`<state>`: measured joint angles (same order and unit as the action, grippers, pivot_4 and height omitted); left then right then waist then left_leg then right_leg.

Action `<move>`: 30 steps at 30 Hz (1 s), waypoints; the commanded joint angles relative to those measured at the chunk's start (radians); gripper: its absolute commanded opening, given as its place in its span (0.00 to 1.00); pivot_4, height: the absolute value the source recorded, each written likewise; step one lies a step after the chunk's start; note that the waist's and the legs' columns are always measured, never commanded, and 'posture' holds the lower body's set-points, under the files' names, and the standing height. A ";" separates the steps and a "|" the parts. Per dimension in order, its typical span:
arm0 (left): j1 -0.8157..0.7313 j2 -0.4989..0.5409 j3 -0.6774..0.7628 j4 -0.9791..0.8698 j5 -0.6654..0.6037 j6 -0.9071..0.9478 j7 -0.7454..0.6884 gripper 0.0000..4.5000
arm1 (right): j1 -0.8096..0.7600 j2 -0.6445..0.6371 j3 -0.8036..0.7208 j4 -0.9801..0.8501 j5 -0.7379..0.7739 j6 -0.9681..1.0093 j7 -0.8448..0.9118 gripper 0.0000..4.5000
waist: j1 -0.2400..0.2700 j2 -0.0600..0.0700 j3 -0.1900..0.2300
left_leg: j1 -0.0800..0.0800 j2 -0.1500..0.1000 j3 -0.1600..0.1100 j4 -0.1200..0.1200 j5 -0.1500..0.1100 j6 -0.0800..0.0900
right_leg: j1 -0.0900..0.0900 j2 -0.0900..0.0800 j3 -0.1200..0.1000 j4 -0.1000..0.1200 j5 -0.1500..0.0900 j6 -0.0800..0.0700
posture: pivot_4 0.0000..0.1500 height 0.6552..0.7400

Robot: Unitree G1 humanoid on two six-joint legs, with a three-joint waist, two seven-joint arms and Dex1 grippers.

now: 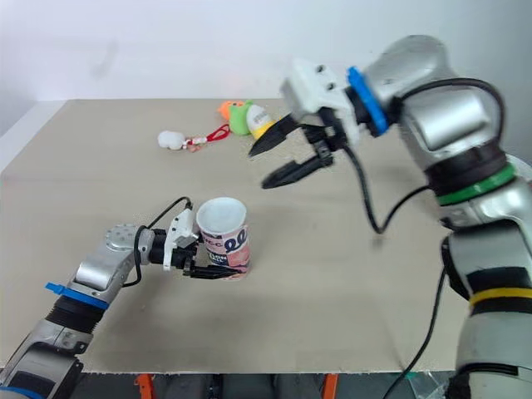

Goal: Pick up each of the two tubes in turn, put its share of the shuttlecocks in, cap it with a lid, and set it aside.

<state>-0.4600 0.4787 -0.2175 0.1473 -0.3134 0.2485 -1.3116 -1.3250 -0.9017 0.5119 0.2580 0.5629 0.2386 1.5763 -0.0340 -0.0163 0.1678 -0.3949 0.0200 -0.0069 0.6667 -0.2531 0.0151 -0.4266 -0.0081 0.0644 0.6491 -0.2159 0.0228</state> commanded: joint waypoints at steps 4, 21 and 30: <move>-0.014 -0.016 0.038 -0.017 -0.081 0.009 -0.052 1.00 | 0.186 -0.103 -0.196 -0.178 0.042 0.117 0.015 0.98 | 0.004 0.001 0.002 | -0.013 0.000 0.001 0.003 0.000 0.000 | -0.013 0.001 0.001 0.002 0.001 0.000 | 1.00 0.91; 0.159 0.275 0.183 -0.197 -0.123 0.076 -0.080 1.00 | 0.688 -0.071 -0.331 -0.436 0.000 0.258 -0.172 0.98 | 0.007 0.002 0.005 | -0.012 0.001 0.004 0.004 0.000 0.000 | -0.014 0.004 0.004 0.002 0.001 0.005 | 1.00 0.91; 0.359 0.317 0.552 -0.433 -0.443 0.256 0.024 1.00 | 0.824 0.175 -0.225 -0.413 -0.154 0.201 -0.362 0.98 | 0.007 -0.004 0.007 | -0.011 0.007 0.005 0.005 0.001 -0.002 | -0.014 0.007 0.003 0.004 0.002 0.004 | 1.00 0.91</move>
<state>-0.1133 0.7800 0.2711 -0.2273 -0.7067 0.4883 -1.3161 -0.5023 -0.7380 0.2859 -0.1513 0.4218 0.4510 1.2388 -0.0266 -0.0199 0.1750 -0.4059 0.0272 -0.0021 0.6719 -0.2524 0.0133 -0.4405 -0.0012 0.0671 0.6527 -0.2140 0.0263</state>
